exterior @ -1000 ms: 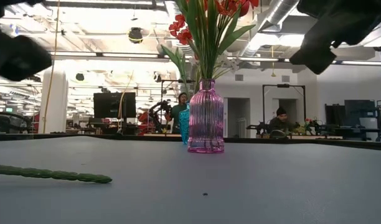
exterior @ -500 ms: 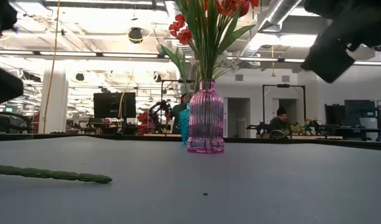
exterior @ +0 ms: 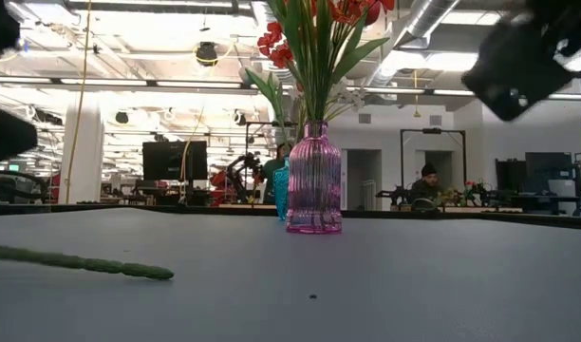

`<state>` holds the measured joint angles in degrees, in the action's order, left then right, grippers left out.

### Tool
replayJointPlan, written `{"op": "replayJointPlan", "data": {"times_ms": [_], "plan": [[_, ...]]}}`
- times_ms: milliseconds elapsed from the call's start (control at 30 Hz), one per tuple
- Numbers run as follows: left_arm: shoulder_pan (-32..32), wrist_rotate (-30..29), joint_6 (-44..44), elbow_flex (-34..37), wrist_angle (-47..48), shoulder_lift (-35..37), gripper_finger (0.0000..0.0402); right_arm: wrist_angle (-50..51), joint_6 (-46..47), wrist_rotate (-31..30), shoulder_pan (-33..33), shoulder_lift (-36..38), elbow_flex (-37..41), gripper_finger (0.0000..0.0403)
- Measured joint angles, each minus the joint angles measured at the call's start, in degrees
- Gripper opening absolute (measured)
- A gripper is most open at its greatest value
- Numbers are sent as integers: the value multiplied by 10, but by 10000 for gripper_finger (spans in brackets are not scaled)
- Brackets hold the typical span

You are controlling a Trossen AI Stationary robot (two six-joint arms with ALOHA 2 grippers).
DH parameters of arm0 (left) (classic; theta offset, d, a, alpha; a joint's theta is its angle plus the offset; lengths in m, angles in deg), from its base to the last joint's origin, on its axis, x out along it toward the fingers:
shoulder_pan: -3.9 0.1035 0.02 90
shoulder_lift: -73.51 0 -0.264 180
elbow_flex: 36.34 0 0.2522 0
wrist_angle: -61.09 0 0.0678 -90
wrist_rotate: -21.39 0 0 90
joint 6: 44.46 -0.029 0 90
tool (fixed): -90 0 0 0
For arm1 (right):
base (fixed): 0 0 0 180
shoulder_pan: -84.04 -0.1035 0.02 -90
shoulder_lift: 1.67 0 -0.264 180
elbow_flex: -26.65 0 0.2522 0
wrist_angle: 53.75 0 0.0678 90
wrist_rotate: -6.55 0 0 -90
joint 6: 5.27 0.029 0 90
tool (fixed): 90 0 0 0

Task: Sort flowers into vase by color
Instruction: Put the white flowers into the blue vase

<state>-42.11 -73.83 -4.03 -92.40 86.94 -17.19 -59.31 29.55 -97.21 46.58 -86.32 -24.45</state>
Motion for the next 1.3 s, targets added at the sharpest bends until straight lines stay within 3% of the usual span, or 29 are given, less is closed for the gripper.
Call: {"op": "replayJointPlan", "data": {"times_ms": [133, 400, 533, 767, 967, 1300], "plan": [[17, -10, -19, 0, 13, 33, 18, 5, -73, 0, -15, -56, -73, 244], [41, -60, -121, -41, 27, 89, 3, 121, -211, -6, -23, -154, -265, 244], [77, -88, -44, -55, 28, 110, 4, 213, -302, -69, -27, -199, -367, 244], [120, 30, 76, -56, 26, 93, 4, 318, -392, -185, -14, -286, -490, 244], [133, 52, 108, -56, 17, 75, 4, 346, -374, -192, 11, -346, -545, 244], [135, 61, 95, -56, 13, 74, 4, 474, -185, -169, 54, -365, -564, 244]]}}
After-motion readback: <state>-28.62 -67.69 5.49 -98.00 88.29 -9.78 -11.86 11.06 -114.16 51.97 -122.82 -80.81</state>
